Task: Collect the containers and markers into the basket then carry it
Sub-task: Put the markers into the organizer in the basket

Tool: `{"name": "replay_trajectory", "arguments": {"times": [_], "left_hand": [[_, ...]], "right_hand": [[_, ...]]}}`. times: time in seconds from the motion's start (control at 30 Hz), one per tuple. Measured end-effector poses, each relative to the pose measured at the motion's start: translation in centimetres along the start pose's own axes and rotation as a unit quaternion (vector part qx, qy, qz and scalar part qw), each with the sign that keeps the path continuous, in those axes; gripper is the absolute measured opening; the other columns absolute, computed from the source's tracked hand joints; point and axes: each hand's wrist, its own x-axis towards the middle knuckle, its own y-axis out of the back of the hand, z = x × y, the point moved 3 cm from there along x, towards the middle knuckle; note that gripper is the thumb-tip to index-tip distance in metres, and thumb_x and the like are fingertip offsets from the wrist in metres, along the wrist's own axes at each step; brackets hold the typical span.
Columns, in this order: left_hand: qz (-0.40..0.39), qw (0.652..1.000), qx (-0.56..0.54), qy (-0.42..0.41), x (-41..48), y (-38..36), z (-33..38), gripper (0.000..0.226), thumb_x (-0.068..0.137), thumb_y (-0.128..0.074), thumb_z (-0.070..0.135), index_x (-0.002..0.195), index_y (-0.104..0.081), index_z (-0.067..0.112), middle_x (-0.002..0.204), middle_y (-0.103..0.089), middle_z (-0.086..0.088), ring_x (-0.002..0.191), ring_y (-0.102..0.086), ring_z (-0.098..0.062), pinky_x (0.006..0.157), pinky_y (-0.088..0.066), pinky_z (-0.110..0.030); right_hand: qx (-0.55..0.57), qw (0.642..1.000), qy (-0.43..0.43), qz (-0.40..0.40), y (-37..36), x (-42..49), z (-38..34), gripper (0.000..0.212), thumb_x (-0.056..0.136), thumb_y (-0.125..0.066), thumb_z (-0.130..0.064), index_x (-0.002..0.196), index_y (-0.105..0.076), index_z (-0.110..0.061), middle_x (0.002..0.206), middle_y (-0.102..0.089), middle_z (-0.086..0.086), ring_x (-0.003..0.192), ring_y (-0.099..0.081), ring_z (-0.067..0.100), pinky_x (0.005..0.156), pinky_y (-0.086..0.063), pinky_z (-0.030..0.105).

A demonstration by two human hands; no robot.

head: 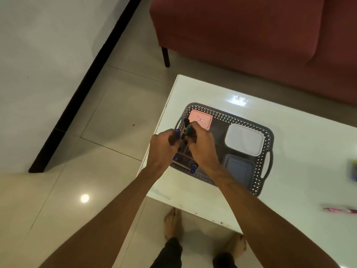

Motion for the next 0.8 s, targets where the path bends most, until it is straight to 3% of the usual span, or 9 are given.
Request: {"name": "replay_trajectory", "arguments": {"times": [0.13, 0.23, 0.33, 0.4, 0.53, 0.57, 0.67, 0.73, 0.8], "left_hand": [[0.001, 0.999, 0.039, 0.013, 0.0, -0.1, -0.6, 0.015, 0.087, -0.072, 0.021, 0.076, -0.063, 0.019, 0.06, -0.056, 0.012, 0.049, -0.055, -0.005, 0.054, -0.04, -0.001], [-0.005, 0.997, 0.073, 0.012, -0.2, -0.5, -0.8, 0.017, 0.089, -0.071, 0.024, 0.074, -0.063, 0.017, 0.06, -0.058, 0.009, 0.047, -0.053, -0.004, 0.054, -0.04, -0.001], [-0.007, 0.996, 0.092, 0.012, -0.4, -0.8, -0.8, 0.018, 0.088, -0.07, 0.021, 0.073, -0.06, 0.021, 0.062, -0.059, 0.008, 0.047, -0.053, -0.003, 0.054, -0.045, -0.006], [-0.005, 0.995, 0.103, 0.015, -0.4, -0.9, -0.8, 0.01, 0.086, -0.071, 0.017, 0.077, -0.066, 0.015, 0.066, -0.065, 0.004, 0.05, -0.056, -0.007, 0.057, -0.05, -0.013], [0.009, 0.995, 0.101, 0.024, -0.5, -0.8, -0.9, 0.008, 0.082, -0.075, 0.012, 0.088, -0.073, 0.007, 0.078, -0.075, -0.005, 0.063, -0.067, -0.018, 0.066, -0.058, -0.027], [0.012, 0.995, 0.1, 0.028, -0.6, -0.7, -0.9, 0.011, 0.081, -0.077, 0.012, 0.09, -0.074, 0.007, 0.081, -0.075, -0.005, 0.065, -0.067, -0.017, 0.068, -0.059, -0.025], [0.024, 0.995, 0.081, 0.049, -1.3, -0.1, -0.2, 0.019, 0.081, -0.078, 0.014, 0.097, -0.072, 0.006, 0.087, -0.074, -0.004, 0.061, -0.062, -0.009, 0.058, -0.047, -0.001], [0.047, 0.995, 0.053, 0.071, -2.1, 0.2, 0.7, 0.025, 0.082, -0.079, 0.017, 0.104, -0.071, 0.006, 0.092, -0.073, -0.004, 0.064, -0.062, -0.009, 0.054, -0.046, -0.002], [0.079, 0.993, 0.039, 0.081, -3.1, 0.6, 1.7, 0.03, 0.084, -0.078, 0.018, 0.11, -0.069, 0.008, 0.102, -0.073, -0.006, 0.077, -0.066, -0.013, 0.067, -0.052, -0.015]], "right_hand": [[-0.047, 0.999, 0.015, -0.012, -0.4, 0.3, 0.1, 0.031, 0.085, -0.066, 0.002, 0.112, -0.061, -0.011, 0.105, -0.071, 0.006, 0.096, -0.066, 0.022, 0.084, -0.058, 0.038], [-0.072, 0.997, 0.021, -0.018, -0.6, 0.3, 0.2, 0.03, 0.086, -0.065, 0.001, 0.115, -0.062, -0.008, 0.108, -0.07, 0.009, 0.098, -0.065, 0.023, 0.085, -0.052, 0.029], [-0.084, 0.995, 0.029, -0.035, -1.1, 0.3, 0.4, 0.034, 0.087, -0.066, 0.0, 0.119, -0.061, -0.008, 0.114, -0.067, 0.011, 0.102, -0.064, 0.025, 0.09, -0.055, 0.036], [-0.087, 0.995, 0.031, -0.043, -1.2, 0.2, 0.5, 0.036, 0.085, -0.067, 0.002, 0.119, -0.06, -0.007, 0.115, -0.066, 0.012, 0.102, -0.064, 0.026, 0.089, -0.057, 0.041], [-0.079, 0.995, 0.043, -0.038, -0.4, -0.3, 0.4, 0.046, 0.078, -0.064, 0.011, 0.121, -0.061, -0.006, 0.118, -0.065, 0.013, 0.103, -0.063, 0.028, 0.09, -0.056, 0.038], [-0.076, 0.996, 0.044, -0.033, -0.1, -0.4, 0.4, 0.049, 0.077, -0.063, 0.011, 0.123, -0.061, -0.006, 0.12, -0.064, 0.013, 0.105, -0.062, 0.028, 0.09, -0.055, 0.038], [-0.064, 0.997, 0.045, -0.018, 0.8, -1.1, 1.0, 0.051, 0.079, -0.063, 0.009, 0.127, -0.059, -0.011, 0.126, -0.06, 0.009, 0.11, -0.06, 0.027, 0.092, -0.056, 0.043], [-0.051, 0.998, 0.036, -0.007, 1.7, -1.8, 1.7, 0.051, 0.084, -0.066, 0.004, 0.131, -0.056, -0.015, 0.132, -0.057, 0.006, 0.117, -0.059, 0.025, 0.097, -0.055, 0.044], [-0.04, 0.999, 0.034, 0.012, 2.7, -2.7, 2.2, 0.053, 0.087, -0.067, -0.002, 0.135, -0.054, -0.019, 0.139, -0.054, 0.003, 0.124, -0.057, 0.022, 0.103, -0.052, 0.04]]}}
